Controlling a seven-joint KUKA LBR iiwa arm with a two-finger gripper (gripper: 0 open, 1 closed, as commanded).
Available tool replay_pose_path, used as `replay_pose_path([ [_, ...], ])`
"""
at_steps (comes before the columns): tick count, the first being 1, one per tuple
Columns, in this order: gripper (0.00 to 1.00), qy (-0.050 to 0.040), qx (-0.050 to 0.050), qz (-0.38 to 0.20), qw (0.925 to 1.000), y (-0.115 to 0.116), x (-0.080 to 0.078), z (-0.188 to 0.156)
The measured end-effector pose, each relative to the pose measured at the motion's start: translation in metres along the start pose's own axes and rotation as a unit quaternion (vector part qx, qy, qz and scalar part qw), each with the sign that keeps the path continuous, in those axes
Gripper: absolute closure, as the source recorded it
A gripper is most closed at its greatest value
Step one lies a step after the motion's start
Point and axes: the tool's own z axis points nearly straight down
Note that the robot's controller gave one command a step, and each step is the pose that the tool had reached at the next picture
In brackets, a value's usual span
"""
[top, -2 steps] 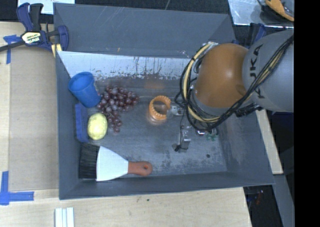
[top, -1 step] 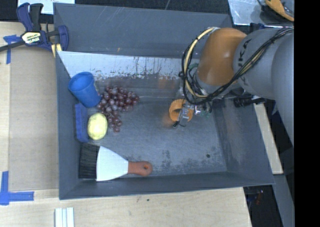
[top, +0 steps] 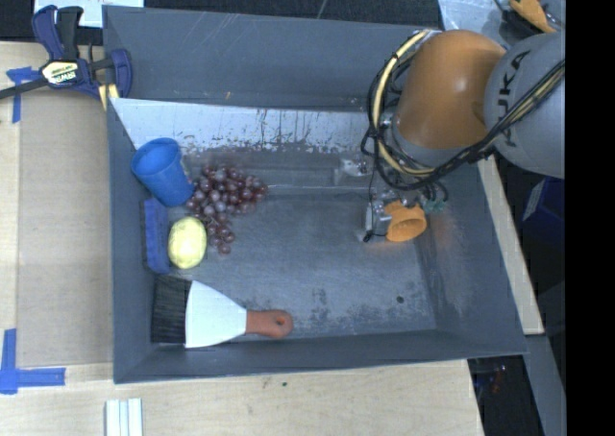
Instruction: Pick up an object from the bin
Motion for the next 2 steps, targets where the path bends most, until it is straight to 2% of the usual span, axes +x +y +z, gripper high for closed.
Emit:
replay_pose_path([
  [1, 0.00, 0.0035, 0.001, 0.215, 0.9766, -0.065, 0.005, 0.032],
  [2, 0.00, 0.0025, -0.001, 0.159, 0.9873, -0.086, 0.005, 0.062],
])
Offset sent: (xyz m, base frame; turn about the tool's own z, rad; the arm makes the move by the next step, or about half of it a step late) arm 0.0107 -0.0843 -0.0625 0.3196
